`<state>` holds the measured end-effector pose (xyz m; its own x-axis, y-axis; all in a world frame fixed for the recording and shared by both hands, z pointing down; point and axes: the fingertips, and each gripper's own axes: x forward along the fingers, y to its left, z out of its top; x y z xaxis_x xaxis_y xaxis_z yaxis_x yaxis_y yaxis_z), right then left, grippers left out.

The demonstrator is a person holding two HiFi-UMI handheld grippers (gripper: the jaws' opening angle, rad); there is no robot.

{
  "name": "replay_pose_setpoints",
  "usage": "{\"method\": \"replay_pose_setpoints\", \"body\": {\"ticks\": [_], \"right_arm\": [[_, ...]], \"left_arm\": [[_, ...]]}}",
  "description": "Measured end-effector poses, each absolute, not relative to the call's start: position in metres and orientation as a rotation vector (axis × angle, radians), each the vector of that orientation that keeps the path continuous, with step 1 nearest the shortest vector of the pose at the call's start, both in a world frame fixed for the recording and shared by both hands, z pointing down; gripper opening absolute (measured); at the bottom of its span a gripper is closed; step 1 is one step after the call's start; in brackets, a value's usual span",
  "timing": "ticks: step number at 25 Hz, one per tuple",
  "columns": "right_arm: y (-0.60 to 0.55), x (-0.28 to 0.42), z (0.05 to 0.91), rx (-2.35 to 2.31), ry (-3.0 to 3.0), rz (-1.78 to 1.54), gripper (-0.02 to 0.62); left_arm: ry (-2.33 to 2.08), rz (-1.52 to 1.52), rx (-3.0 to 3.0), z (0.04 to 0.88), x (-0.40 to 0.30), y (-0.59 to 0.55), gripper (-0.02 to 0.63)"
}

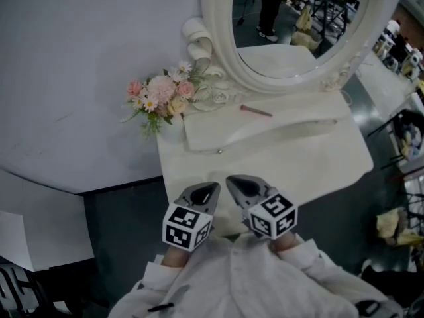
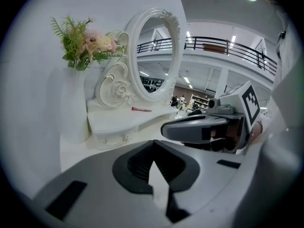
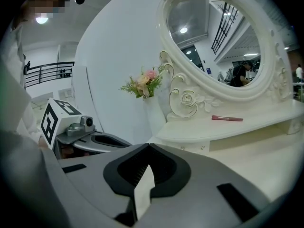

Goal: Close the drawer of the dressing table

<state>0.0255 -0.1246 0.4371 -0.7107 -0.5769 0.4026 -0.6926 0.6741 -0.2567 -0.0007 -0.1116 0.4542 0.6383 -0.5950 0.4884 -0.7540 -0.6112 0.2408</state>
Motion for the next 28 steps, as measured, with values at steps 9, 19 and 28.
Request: {"method": "replay_pose_setpoints", "body": {"ticks": [9,19,28], "right_arm": [[-0.116,0.026,0.439,0.994,-2.607,0.597,0.006],[-0.109,0.020,0.438,0.937,-2.625,0.598,0.006],[-0.106,0.019,0.441,0.907,-2.611,0.612,0.006]], "left_arm": [[-1.046,0.526,2.433,0.456,-0.001,-0.107,0.006],[-1.041,0.547,2.408,0.462,-0.003,-0.103,0.006],[-1.030,0.544,2.394,0.465,-0.004,-0.100,0.006]]}}
